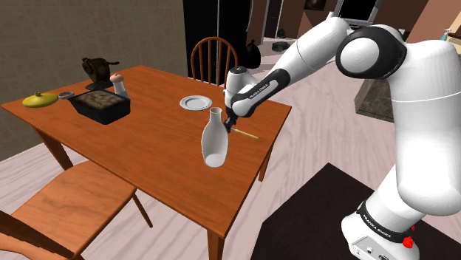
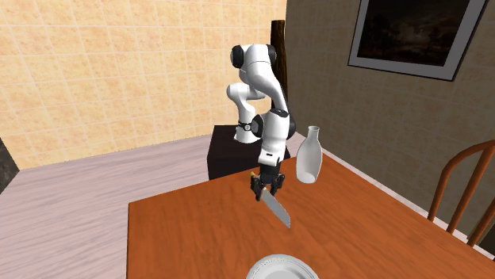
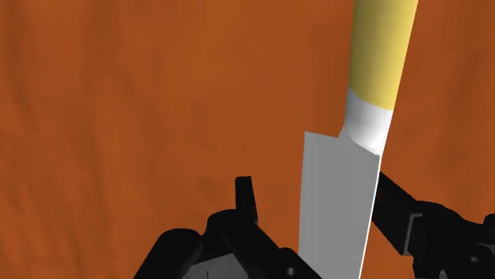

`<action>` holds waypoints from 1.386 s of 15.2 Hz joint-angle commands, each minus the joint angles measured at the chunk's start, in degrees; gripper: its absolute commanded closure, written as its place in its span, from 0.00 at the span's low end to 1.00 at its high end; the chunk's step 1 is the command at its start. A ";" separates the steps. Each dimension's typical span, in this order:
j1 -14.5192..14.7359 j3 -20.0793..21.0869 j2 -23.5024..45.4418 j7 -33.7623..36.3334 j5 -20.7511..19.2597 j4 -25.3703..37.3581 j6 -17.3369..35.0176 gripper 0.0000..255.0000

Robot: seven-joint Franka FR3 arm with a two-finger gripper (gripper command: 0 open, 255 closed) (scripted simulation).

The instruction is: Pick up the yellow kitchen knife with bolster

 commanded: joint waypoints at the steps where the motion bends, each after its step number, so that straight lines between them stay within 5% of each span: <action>1: 0.00 -0.02 0.16 0.02 -0.02 0.06 0.11 1.00; 21: -0.55 1.05 -6.07 -2.04 1.64 0.65 -6.62 1.00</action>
